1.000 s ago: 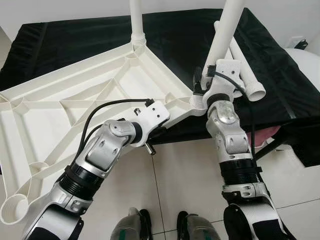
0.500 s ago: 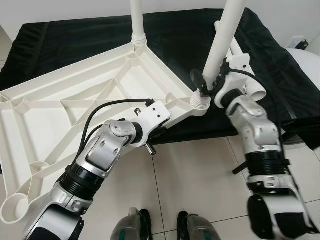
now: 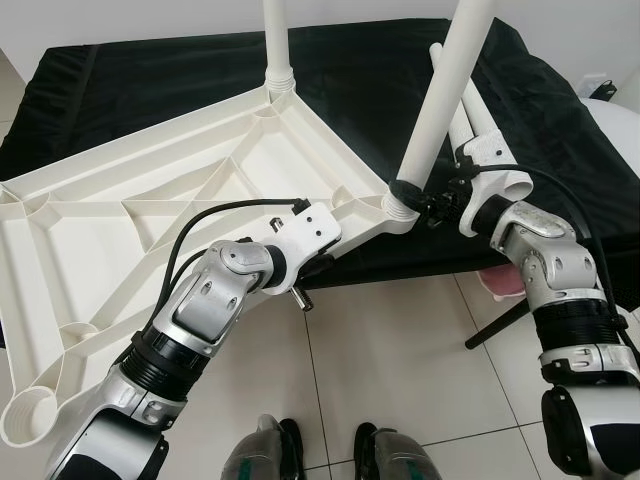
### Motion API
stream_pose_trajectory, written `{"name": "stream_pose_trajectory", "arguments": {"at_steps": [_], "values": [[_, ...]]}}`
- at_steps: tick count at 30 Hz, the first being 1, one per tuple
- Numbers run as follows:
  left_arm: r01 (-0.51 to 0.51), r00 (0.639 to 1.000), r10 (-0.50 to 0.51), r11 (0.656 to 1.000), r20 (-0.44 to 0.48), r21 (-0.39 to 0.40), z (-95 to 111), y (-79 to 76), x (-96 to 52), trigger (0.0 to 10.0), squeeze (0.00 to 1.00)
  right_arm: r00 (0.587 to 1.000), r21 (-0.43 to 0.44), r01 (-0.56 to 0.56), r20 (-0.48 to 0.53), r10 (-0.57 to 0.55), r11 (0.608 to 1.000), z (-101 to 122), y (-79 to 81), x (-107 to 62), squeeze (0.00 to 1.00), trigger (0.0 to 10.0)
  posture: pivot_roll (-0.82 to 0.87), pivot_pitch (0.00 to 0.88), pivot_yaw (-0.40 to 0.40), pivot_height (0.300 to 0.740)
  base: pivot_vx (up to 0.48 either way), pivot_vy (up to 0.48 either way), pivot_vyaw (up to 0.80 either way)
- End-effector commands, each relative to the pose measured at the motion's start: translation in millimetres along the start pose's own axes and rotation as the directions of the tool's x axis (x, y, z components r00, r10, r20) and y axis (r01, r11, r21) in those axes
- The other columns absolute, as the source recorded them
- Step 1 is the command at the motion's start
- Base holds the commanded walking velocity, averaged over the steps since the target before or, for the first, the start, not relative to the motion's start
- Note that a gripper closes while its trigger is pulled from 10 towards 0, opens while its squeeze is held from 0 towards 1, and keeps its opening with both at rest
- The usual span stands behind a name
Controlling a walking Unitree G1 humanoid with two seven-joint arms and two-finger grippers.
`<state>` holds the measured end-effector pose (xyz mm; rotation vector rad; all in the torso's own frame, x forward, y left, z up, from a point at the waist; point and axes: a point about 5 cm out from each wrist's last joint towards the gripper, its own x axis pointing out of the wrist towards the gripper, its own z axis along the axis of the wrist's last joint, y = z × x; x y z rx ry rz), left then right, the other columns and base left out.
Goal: Building children table
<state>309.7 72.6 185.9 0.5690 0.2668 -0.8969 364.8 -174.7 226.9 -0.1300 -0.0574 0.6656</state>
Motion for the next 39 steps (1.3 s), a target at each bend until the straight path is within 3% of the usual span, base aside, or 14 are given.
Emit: {"name": "stream_pose_trajectory", "arguments": {"at_steps": [1, 3, 4, 14, 15, 17, 18, 20, 21, 32, 33, 34, 38, 39], "values": [[-0.036, 0.999, 0.036, 0.999, 0.004, 0.03, 1, 0.4, -1.5, 10.0, 0.0, 1.0, -0.004, -0.005, 0.016, 0.005, 1.0, 2, -2.6, -1.3, 0.0, 0.0, -0.1, 0.136, 0.016, 0.74, 0.0, 0.0, 0.0], [-0.036, 0.999, 0.036, 0.999, 0.004, 0.03, 1, 0.3, -1.5, 10.0, 0.0, 1.0, -0.004, -0.013, 0.023, 0.013, 1.0, 3, -3.1, -0.8, 0.0, 1.3, -0.1, 0.136, 0.016, 0.74, 0.0, 0.0, 0.0], [-0.036, 0.999, 0.036, 0.999, 0.004, 0.03, 1, 0.3, -1.5, 10.0, 0.0, 0.999, -0.008, -0.024, 0.032, 0.024, 1.0, 4, -2.9, 0.0, 0.0, 10.0, -0.1, 0.136, 0.016, 0.74, 0.0, 0.0, 0.0], [-0.037, 0.999, 0.037, 0.999, 0.005, 0.03, 2, 1.0, -1.8, 10.0, 0.0, 0.996, 0.023, -0.064, 0.058, 0.063, 0.998, 8, -4.9, 4.5, 0.0, 10.0, -0.1, 0.146, 0.019, 0.74, 0.0, 0.0, 0.0], [-0.039, 0.999, 0.038, 0.999, 0.005, 0.03, 2, 1.4, -2.0, 10.0, 0.0, 0.996, 0.032, -0.067, 0.059, 0.065, 0.997, 8, -6.2, 5.0, 0.6, 10.0, -0.1, 0.147, 0.018, 0.74, 0.0, 0.0, 0.0], [-0.039, 0.999, 0.038, 0.999, 0.005, 0.03, 2, 1.4, -2.0, 10.0, 0.0, 0.996, 0.032, -0.067, 0.059, 0.065, 0.997, 8, -6.2, 5.0, 0.6, 10.0, -0.1, 0.147, 0.018, 0.74, 0.0, 0.0, 0.0], [-0.04, 0.999, 0.04, 0.999, 0.004, 0.03, 2, 1.7, -2.2, 10.0, 0.0, 0.996, 0.041, -0.068, 0.061, 0.066, 0.997, 8, -7.2, 5.6, 1.0, 10.0, -0.1, 0.147, 0.018, 0.74, 0.0, 0.0, 0.0], [-0.041, 0.999, 0.041, 0.999, 0.004, 0.028, 2, 1.8, -2.5, 10.0, 0.0, 0.995, 0.035, -0.075, 0.07, 0.072, 0.997, 9, -7.9, 6.2, 1.0, 10.0, -0.09, 0.151, 0.017, 0.74, 0.0, 0.0, 0.0], [-0.042, 0.999, 0.041, 0.999, 0.003, 0.026, 1, 1.7, -2.6, 10.0, 0.0, 0.994, 0.027, -0.081, 0.072, 0.079, 0.996, 10, -7.6, 6.7, 0.0, 10.0, -0.09, 0.151, 0.017, 0.74, 0.0, 0.0, 0.0], [-0.044, 0.999, 0.044, 0.999, 0.003, 0.024, 1, 2.0, -3.1, 10.0, 0.0, 0.991, 0.022, -0.115, 0.067, 0.113, 0.993, 9, -8.2, 11.1, 0.0, 10.0, -0.09, 0.157, 0.018, 0.74, 0.0, 0.0, 0.0], [-0.044, 0.999, 0.044, 0.999, 0.003, 0.025, 2, 2.0, -3.2, 10.0, 0.0, 0.992, 0.025, -0.108, 0.068, 0.106, 0.994, 9, -9.2, 11.7, 0.0, 2.6, -0.09, 0.157, 0.018, 0.74, 0.0, 0.0, 0.0], [-0.044, 0.999, 0.044, 0.999, 0.004, 0.025, 2, 2.3, -3.5, 10.0, 0.0, 0.992, 0.032, -0.109, 0.071, 0.107, 0.994, 8, -10.0, 12.4, 0.0, 0.0, -0.09, 0.16, 0.022, 0.74, 0.0, 0.0, 0.0], [-0.044, 0.999, 0.044, 0.999, 0.004, 0.026, 2, 2.8, -3.9, 10.0, 0.0, 0.991, 0.036, -0.112, 0.076, 0.109, 0.993, 8, -10.4, 13.1, 0.0, 0.0, -0.09, 0.16, 0.023, 0.74, 0.0, 0.0, 0.0], [-0.044, 0.999, 0.044, 0.999, 0.004, 0.026, 3, 2.9, -4.1, 10.0, 0.0, 0.991, 0.035, -0.115, 0.077, 0.112, 0.993, 8, -10.3, 13.5, 0.0, 8.1, -0.09, 0.16, 0.023, 0.74, 0.0, 0.0, 0.0]]}}
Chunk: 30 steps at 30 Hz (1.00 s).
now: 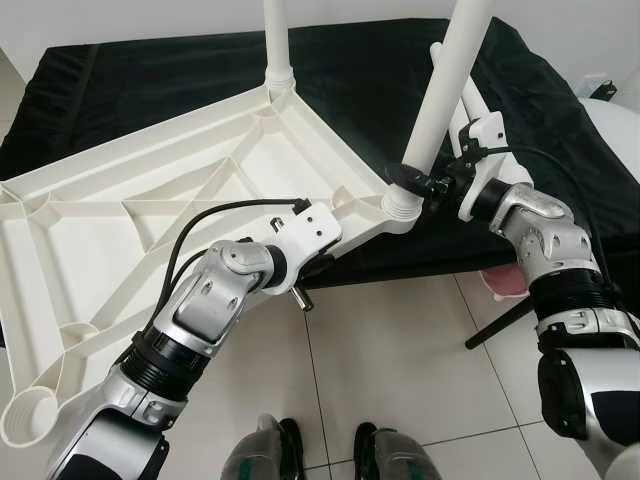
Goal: Building children table
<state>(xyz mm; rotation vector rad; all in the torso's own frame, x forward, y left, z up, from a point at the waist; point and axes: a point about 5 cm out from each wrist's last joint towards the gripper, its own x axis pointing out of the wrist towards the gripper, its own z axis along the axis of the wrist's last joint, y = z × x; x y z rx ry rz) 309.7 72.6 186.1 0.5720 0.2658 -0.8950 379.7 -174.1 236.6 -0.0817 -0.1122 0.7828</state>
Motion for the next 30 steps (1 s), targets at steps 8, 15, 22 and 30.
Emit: {"name": "stream_pose_trajectory", "arguments": {"at_steps": [8, 15, 22, 30], "values": [[-0.043, 0.999, 0.043, 0.999, 0.005, 0.025, 3, 2.9, -4.6, 10.0, 0.0, 1.0, 0.037, 0.006, 0.011, -0.006, 0.999, -4, -0.7, 1.9, 0.0, 0.0, -0.09, 0.161, 0.02, 0.74, 0.0, 0.0, 0.0], [-0.051, 0.999, 0.05, 0.998, 0.009, 0.021, 3, 3.0, -3.5, 10.0, 0.0, 0.998, 0.034, 0.055, 0.032, -0.057, 0.998, -5, 4.3, 6.1, 0.0, 10.0, -0.09, 0.145, 0.008, 0.74, 0.0, 0.0, 0.0], [-0.055, 0.998, 0.054, 0.998, 0.011, 0.02, 3, 2.6, -3.0, 10.0, 0.0, 0.991, 0.032, 0.118, 0.055, -0.12, 0.992, -5, 7.7, 9.4, 0.0, 10.0, -0.09, 0.138, 0.001, 0.74, 0.0, 0.0, 0.0], [-0.061, 0.998, 0.061, 0.998, 0.01, 0.016, 2, 3.1, -2.7, 10.0, 0.0, 0.979, 0.046, 0.165, 0.111, -0.17, 0.985, -1, 16.9, 14.8, 0.0, 10.0, -0.09, 0.127, -0.005, 0.74, 0.0, 0.0, 0.0]]}}
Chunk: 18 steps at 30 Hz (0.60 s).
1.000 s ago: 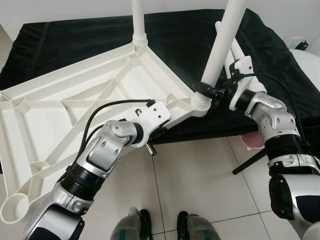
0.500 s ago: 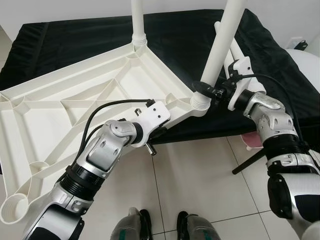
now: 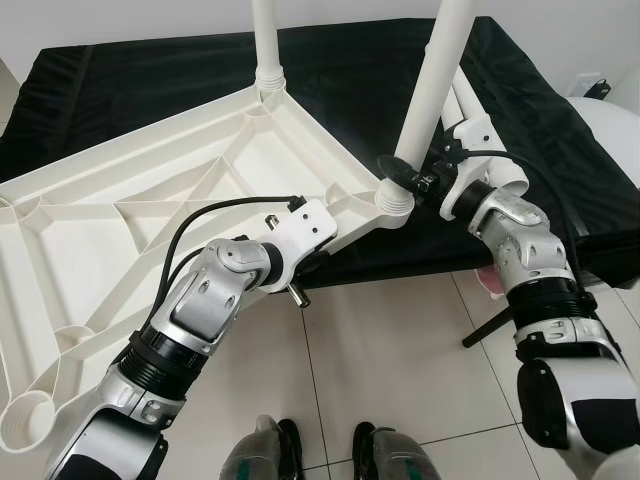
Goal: Building children table
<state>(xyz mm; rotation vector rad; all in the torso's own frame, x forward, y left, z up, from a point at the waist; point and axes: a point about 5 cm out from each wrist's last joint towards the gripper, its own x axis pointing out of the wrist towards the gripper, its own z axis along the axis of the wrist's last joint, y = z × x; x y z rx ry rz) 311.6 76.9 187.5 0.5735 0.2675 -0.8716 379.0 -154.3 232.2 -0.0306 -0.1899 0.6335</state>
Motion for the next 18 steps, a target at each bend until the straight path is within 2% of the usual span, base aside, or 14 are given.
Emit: {"name": "stream_pose_trajectory", "arguments": {"at_steps": [1, 4, 11, 18], "values": [[-0.04, 0.999, 0.04, 0.999, 0.018, 0.02, 3, -0.9, -0.3, 10.0, 0.0, 0.999, 0.036, 0.029, 0.04, -0.031, 0.999, 4, 3.6, 2.4, 0.0, 10.0, -0.09, 0.125, -0.005, 0.74, 0.0, 0.0, 0.0], [-0.041, 0.999, 0.04, 0.999, 0.018, 0.021, 3, -0.8, -0.3, 10.0, 0.0, 0.998, 0.035, 0.04, 0.048, -0.042, 0.999, 5, 5.2, 3.0, 0.0, 10.0, -0.08, 0.123, -0.006, 0.74, 0.0, 0.0, 0.0], [-0.04, 0.999, 0.039, 0.999, 0.018, 0.022, 3, -1.3, -0.3, 10.0, 0.0, 0.985, 0.063, 0.153, 0.07, -0.158, 0.986, 5, 13.3, 4.7, 0.0, 10.0, -0.09, 0.123, -0.003, 0.74, 0.0, 0.0, 0.0], [-0.037, 0.999, 0.036, 0.999, 0.019, 0.022, 3, -2.1, 0.0, 10.0, 0.0, 0.975, 0.05, 0.207, 0.07, -0.21, 0.977, 4, 18.9, 5.9, 0.0, 10.0, -0.09, 0.125, -0.002, 0.74, 0.0, 0.0, 0.0]]}}
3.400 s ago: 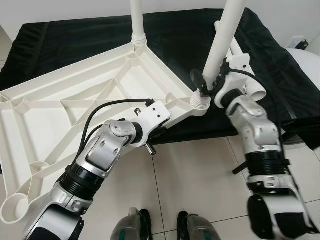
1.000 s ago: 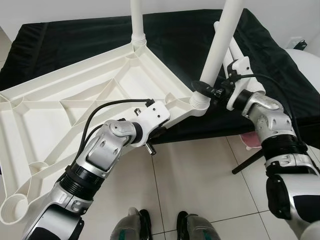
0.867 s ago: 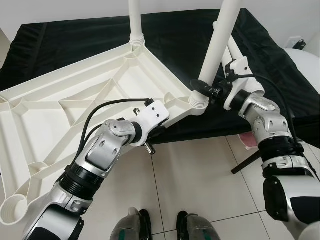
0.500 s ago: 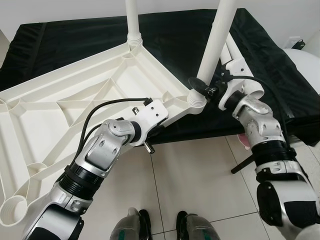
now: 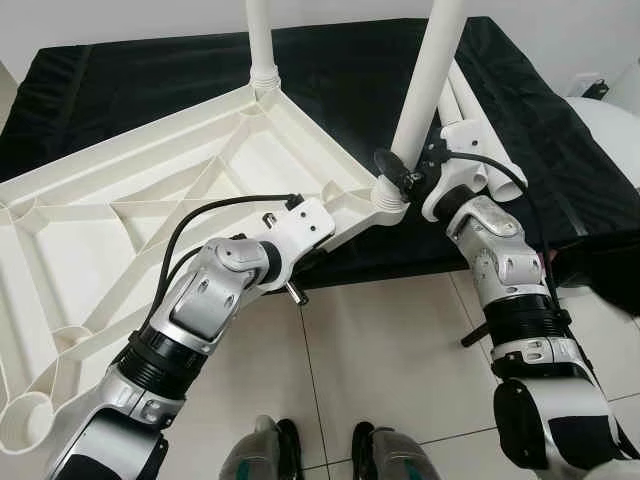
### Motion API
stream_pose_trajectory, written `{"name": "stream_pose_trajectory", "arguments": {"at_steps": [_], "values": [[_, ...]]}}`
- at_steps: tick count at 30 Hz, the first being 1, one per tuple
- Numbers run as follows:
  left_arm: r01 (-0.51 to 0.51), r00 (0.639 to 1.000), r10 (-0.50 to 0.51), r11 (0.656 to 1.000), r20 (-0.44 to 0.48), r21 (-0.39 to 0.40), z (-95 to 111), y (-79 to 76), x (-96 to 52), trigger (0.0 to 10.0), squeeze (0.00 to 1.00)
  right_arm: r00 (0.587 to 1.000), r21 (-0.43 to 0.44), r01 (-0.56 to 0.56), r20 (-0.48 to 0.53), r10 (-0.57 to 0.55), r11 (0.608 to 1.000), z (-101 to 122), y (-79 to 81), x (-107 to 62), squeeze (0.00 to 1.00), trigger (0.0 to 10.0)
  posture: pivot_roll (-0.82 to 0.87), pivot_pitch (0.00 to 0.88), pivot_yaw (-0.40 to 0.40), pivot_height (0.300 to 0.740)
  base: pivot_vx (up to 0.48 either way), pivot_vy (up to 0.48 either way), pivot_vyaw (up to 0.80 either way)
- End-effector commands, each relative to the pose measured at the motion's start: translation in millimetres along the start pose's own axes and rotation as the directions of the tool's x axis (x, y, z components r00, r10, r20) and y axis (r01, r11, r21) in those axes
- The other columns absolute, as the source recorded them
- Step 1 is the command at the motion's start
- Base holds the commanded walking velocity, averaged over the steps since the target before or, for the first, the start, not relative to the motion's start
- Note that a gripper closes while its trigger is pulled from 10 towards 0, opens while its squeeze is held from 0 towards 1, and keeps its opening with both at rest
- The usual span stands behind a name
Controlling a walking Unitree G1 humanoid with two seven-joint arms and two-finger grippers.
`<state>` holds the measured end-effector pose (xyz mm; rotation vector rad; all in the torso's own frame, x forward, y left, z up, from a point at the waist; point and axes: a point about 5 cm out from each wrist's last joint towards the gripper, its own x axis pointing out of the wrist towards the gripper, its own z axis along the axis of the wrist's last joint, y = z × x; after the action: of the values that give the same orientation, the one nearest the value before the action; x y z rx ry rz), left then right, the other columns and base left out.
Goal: Building children table
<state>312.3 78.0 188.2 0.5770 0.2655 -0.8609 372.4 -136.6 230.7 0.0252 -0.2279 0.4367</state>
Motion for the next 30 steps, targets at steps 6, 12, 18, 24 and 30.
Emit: {"name": "stream_pose_trajectory", "arguments": {"at_steps": [6, 12, 18, 24, 30], "values": [[-0.025, 0.999, 0.025, 0.999, 0.022, 0.019, 4, -3.4, 1.1, 10.0, 0.0, 0.995, 0.024, 0.087, 0.04, -0.088, 0.996, 6, 8.7, 3.8, 0.0, 10.0, -0.09, 0.129, 0.0, 0.74, 0.0, 0.0, 0.0], [-0.029, 0.999, 0.029, 0.999, 0.022, 0.015, 4, -3.0, 0.6, 10.0, 0.0, 0.979, 0.01, 0.193, 0.061, -0.193, 0.981, 13, 16.4, 7.3, 0.0, 10.0, -0.09, 0.134, 0.0, 0.74, 0.0, 0.0, 0.0], [-0.031, 0.999, 0.031, 0.999, 0.02, 0.014, 4, -2.4, -0.1, 10.0, 0.0, 0.959, -0.014, 0.28, 0.048, -0.279, 0.96, 12, 16.7, 7.8, 0.0, 10.0, -0.09, 0.137, 0.002, 0.74, 0.0, 0.0, 0.0], [-0.032, 0.999, 0.031, 0.999, 0.02, 0.015, 4, -1.6, -0.4, 10.0, 0.0, 0.934, -0.039, 0.356, 0.038, -0.354, 0.934, 9, 19.3, 7.6, 0.0, 10.0, -0.08, 0.139, 0.005, 0.74, 0.0, 0.0, 0.0], [-0.031, 0.999, 0.03, 0.999, 0.021, 0.017, 4, -1.5, -0.6, 10.0, 0.0, 0.913, -0.063, 0.409, 0.04, -0.407, 0.91, 7, 31.5, 6.9, 0.0, 10.0, -0.08, 0.139, 0.007, 0.74, 0.0, 0.0, 0.0]]}}
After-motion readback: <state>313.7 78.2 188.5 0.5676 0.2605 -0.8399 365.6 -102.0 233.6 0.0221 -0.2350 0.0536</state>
